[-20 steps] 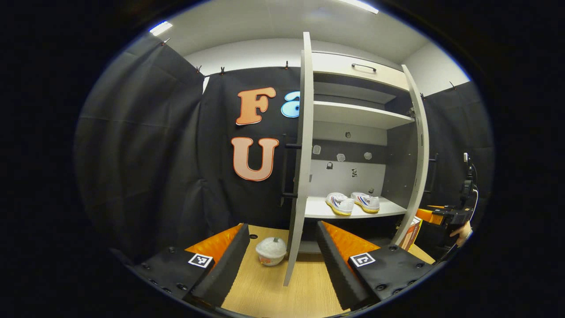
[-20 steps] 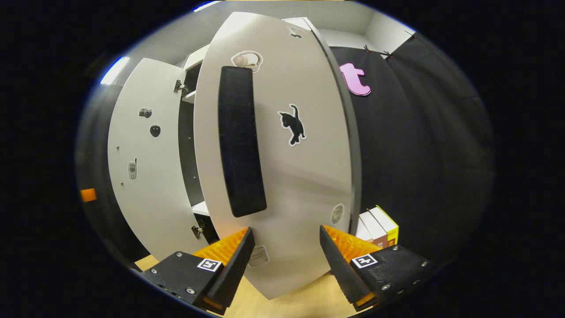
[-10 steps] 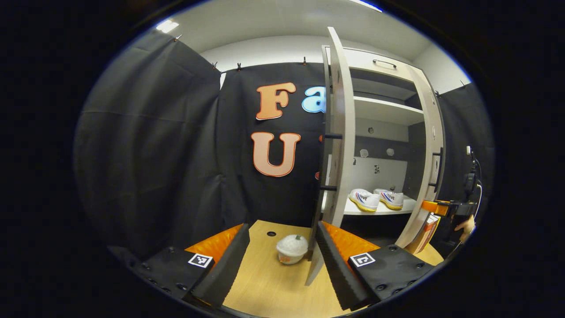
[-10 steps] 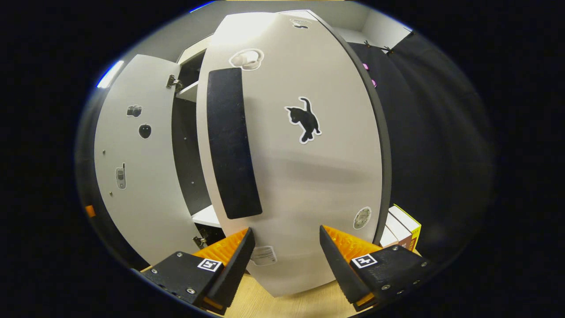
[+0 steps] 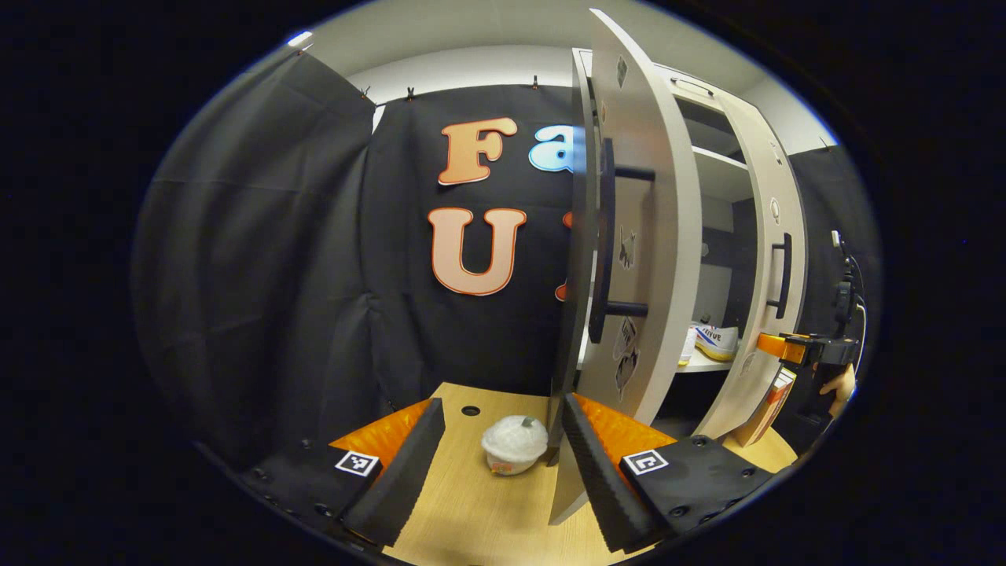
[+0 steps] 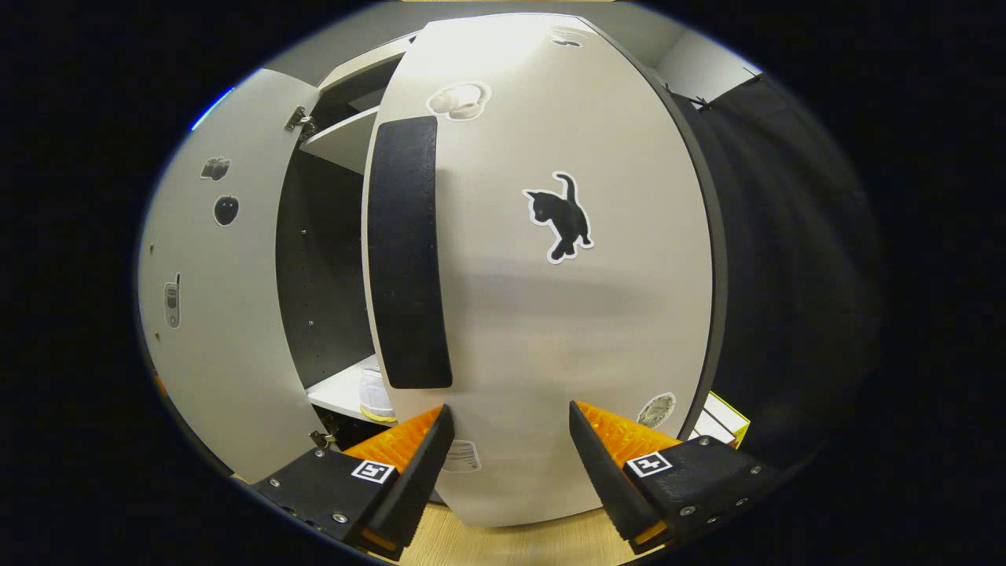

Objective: Grab one shoe with the right hand and put it into the shoe cabinet, grab the other shoe with the left hand and put it into the shoe cabinet; then close the right door with the right hand and the left door with the left hand.

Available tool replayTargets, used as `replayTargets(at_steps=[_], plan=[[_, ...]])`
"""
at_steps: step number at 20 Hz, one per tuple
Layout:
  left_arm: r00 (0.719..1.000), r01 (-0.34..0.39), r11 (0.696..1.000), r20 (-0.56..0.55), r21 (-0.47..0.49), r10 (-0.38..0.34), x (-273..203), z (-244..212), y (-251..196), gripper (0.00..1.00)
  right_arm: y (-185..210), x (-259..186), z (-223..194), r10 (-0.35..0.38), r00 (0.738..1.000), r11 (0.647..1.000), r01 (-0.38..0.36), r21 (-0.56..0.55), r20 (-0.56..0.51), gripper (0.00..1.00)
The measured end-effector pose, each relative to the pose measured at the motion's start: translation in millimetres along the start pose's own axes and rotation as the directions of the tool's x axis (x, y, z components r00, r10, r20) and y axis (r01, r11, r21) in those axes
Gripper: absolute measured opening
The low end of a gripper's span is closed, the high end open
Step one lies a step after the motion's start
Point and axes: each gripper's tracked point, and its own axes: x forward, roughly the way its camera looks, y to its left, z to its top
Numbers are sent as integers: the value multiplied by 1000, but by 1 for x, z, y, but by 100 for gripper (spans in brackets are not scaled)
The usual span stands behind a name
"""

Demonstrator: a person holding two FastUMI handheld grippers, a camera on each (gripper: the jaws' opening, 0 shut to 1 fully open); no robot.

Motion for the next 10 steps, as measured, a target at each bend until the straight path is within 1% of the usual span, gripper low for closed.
replayTargets(at_steps=[6, 10], plan=[[999, 41, 999, -15, 19, -41, 15, -5, -11, 97, 3, 3, -2, -8, 1000, 1000, 8, 21, -8, 92], [999, 42, 999, -10, 34, -41, 17, -4, -13, 97, 4, 3, -2, -15, 1000, 1000, 15, -4, -15, 92]])
